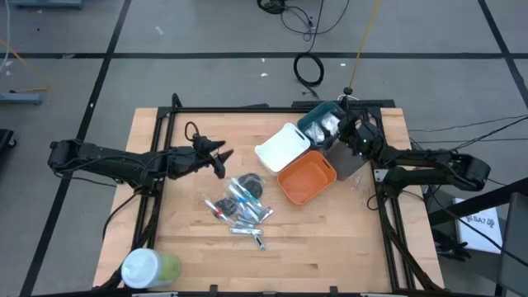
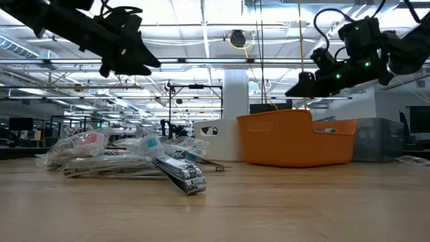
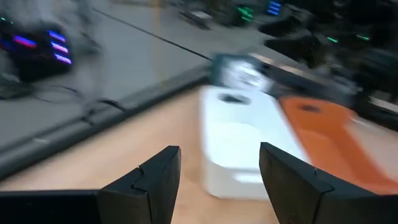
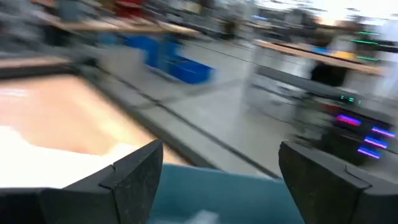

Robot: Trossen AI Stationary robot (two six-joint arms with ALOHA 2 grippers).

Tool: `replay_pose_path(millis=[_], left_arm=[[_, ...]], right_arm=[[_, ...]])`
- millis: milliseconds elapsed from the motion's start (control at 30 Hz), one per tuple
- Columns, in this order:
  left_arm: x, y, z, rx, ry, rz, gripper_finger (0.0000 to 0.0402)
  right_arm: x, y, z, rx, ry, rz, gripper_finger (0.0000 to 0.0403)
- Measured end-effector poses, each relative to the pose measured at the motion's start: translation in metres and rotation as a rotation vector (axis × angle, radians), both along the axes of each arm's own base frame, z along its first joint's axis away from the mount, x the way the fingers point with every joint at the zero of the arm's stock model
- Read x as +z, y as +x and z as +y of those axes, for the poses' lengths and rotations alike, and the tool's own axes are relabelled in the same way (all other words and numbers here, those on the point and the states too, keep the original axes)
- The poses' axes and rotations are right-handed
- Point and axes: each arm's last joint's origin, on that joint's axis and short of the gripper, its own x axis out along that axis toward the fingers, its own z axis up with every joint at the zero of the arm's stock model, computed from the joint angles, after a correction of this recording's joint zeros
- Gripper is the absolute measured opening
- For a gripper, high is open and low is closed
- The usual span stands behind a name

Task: Pick & Place Travel size toiletries
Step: Put the orange toothbrush into the black bin

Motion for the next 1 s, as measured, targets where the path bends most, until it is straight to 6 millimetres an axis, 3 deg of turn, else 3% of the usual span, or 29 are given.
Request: replay_pose_path(millis=[167,333,467,567,700,800,900,1000], left_arm=[[-0.004,0.008,-0.015,-0.288,-0.088,0.071,0.0214],[-0.009,0.024,-0.034,-0.333,-0.044,0.346,0.0214],[-0.024,0.04,-0.047,-0.391,0.0,0.57,0.0214],[-0.037,0.046,-0.059,-0.492,-0.13,0.643,0.0214],[-0.047,0.038,-0.077,-0.56,-0.438,0.767,0.0214],[-0.044,0.033,-0.086,-0.548,-0.556,0.824,0.0214],[-0.04,0.029,-0.092,-0.598,-0.544,0.854,0.0214],[-0.038,0.026,-0.096,-0.692,-0.399,0.871,0.0214]], right_arm=[[0.008,0.0,0.008,0.084,-0.02,-0.037,0.0303],[0.009,0.0,0.013,0.105,0.034,-0.065,0.0304],[0.006,0.002,0.017,0.126,0.073,-0.061,0.0302],[0.005,0.004,0.02,0.146,0.082,-0.048,0.03],[0.005,0.006,0.024,0.169,0.073,-0.038,0.03],[0.005,0.007,0.025,0.177,0.065,-0.037,0.0299],[0.006,0.007,0.025,0.176,0.064,-0.04,0.0299],[0.005,0.007,0.025,0.175,0.076,-0.048,0.0299]])
